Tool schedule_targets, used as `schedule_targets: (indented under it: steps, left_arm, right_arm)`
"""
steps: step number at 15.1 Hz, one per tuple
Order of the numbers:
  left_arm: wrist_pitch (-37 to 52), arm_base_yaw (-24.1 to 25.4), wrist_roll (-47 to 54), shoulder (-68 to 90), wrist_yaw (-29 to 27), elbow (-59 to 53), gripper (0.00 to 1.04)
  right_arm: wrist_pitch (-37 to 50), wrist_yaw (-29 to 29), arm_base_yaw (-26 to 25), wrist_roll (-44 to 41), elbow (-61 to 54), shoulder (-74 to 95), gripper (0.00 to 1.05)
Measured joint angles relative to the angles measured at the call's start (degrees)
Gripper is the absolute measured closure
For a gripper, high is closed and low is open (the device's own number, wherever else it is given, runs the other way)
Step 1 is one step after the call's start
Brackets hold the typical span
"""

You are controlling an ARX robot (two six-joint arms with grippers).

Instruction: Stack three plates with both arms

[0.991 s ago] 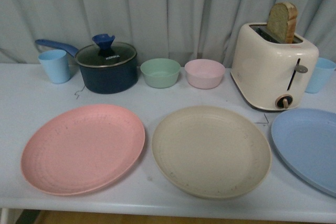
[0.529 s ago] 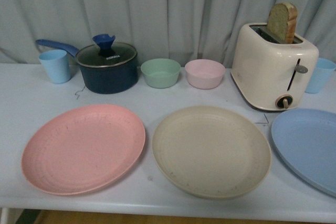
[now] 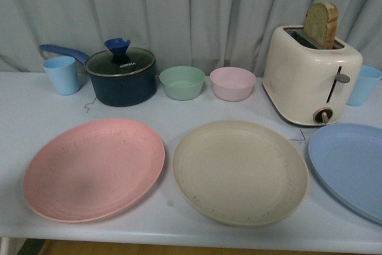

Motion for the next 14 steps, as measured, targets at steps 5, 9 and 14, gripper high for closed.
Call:
schedule_targets:
  steps: [5,9,14]
  left_arm:
    - [-10.3,-0.5,8.5,23.2,-0.2,17.7,0.07]
    - [-11.3,-0.2,10.7,44.1,-0.7,31.2,0.07]
    - [-13.7,1.4,8.6,53.3,0.2,38.8,0.22]
  right_arm:
    - [0.0,0.0,0.0,0.0,0.0,0.0,0.06]
    - [0.0,0.0,0.0,0.0,0.0,0.0,0.06]
    - [0.0,0.0,0.0,0.0,0.0,0.0,0.06]
